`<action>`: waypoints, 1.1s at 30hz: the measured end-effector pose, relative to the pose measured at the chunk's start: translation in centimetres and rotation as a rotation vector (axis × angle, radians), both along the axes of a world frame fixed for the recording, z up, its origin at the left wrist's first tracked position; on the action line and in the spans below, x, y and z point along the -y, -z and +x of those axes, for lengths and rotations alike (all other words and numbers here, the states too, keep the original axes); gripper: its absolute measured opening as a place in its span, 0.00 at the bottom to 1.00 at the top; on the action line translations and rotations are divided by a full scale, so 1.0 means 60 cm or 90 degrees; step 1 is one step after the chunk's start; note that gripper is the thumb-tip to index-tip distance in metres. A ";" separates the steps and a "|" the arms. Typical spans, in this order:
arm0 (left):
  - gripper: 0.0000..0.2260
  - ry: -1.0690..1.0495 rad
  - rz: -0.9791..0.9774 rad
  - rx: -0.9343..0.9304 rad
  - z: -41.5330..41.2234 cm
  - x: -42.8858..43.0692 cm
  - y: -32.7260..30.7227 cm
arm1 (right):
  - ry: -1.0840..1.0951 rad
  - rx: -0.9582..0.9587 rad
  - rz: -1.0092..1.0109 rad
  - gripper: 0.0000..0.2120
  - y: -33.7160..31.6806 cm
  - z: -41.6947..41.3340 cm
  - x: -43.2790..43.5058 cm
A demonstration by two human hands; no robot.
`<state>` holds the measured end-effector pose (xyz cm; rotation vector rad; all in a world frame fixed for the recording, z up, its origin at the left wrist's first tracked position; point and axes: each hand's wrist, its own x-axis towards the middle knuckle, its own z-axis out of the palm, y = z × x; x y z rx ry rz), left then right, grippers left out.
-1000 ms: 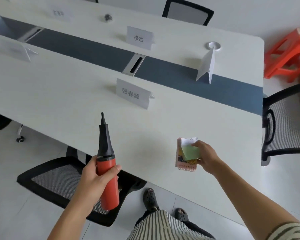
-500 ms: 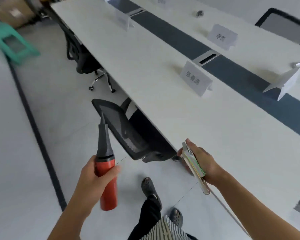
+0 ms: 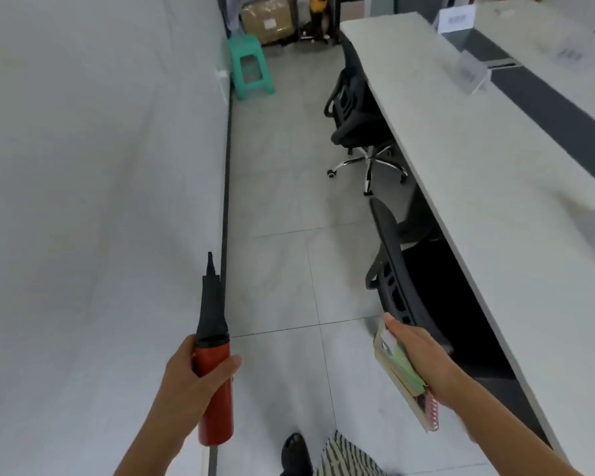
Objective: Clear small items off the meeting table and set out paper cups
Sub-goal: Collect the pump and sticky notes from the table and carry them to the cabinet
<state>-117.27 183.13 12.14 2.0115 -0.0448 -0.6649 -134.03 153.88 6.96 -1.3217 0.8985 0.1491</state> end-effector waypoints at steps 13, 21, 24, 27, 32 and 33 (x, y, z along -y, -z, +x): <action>0.13 -0.037 -0.013 -0.029 0.324 0.028 0.039 | -0.005 0.015 -0.081 0.33 -0.003 0.304 0.048; 0.13 -0.040 -0.022 0.000 0.568 0.204 0.005 | -0.012 -0.011 -0.190 0.24 -0.002 0.574 0.239; 0.13 -0.060 -0.022 0.034 0.667 0.255 -0.029 | -0.036 0.011 -0.222 0.24 -0.030 0.703 0.303; 0.13 -0.078 -0.027 0.043 0.743 0.292 -0.041 | -0.073 0.040 -0.243 0.22 -0.060 0.824 0.350; 0.13 -0.119 -0.028 0.021 0.897 0.358 -0.014 | -0.134 0.067 -0.260 0.22 -0.064 1.007 0.430; 0.13 -0.127 -0.031 0.018 0.936 0.374 -0.005 | -0.139 0.065 -0.262 0.23 -0.058 1.043 0.449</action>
